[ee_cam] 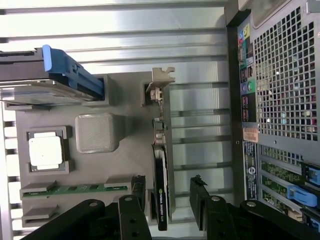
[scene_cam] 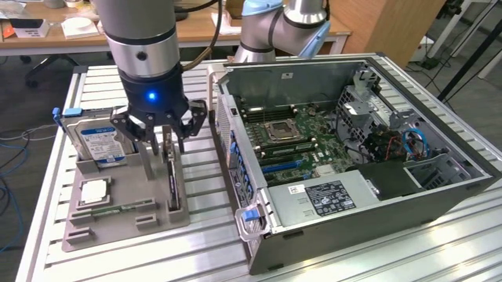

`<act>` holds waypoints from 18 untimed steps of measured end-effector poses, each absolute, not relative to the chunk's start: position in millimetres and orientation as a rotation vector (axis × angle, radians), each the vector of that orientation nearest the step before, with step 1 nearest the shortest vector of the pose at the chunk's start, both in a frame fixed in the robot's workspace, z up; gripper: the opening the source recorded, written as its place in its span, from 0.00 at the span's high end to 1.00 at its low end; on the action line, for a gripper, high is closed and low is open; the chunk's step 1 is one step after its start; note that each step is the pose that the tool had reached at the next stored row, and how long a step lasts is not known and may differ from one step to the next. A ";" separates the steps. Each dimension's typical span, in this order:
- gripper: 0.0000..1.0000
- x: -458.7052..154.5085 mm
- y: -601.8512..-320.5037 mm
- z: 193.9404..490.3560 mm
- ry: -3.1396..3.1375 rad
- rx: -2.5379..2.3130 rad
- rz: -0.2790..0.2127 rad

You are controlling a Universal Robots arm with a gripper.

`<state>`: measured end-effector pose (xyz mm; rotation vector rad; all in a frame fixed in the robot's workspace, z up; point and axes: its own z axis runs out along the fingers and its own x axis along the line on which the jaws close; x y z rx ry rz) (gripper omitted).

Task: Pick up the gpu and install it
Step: 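Pick up the gpu and move the gpu toward the slot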

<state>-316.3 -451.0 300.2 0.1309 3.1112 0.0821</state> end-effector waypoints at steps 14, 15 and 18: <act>0.51 -317.2 -451.7 274.8 3.110 0.131 0.082; 0.51 -317.6 -452.1 273.0 3.110 0.131 0.082; 0.51 -318.4 -453.7 267.6 3.110 0.131 0.082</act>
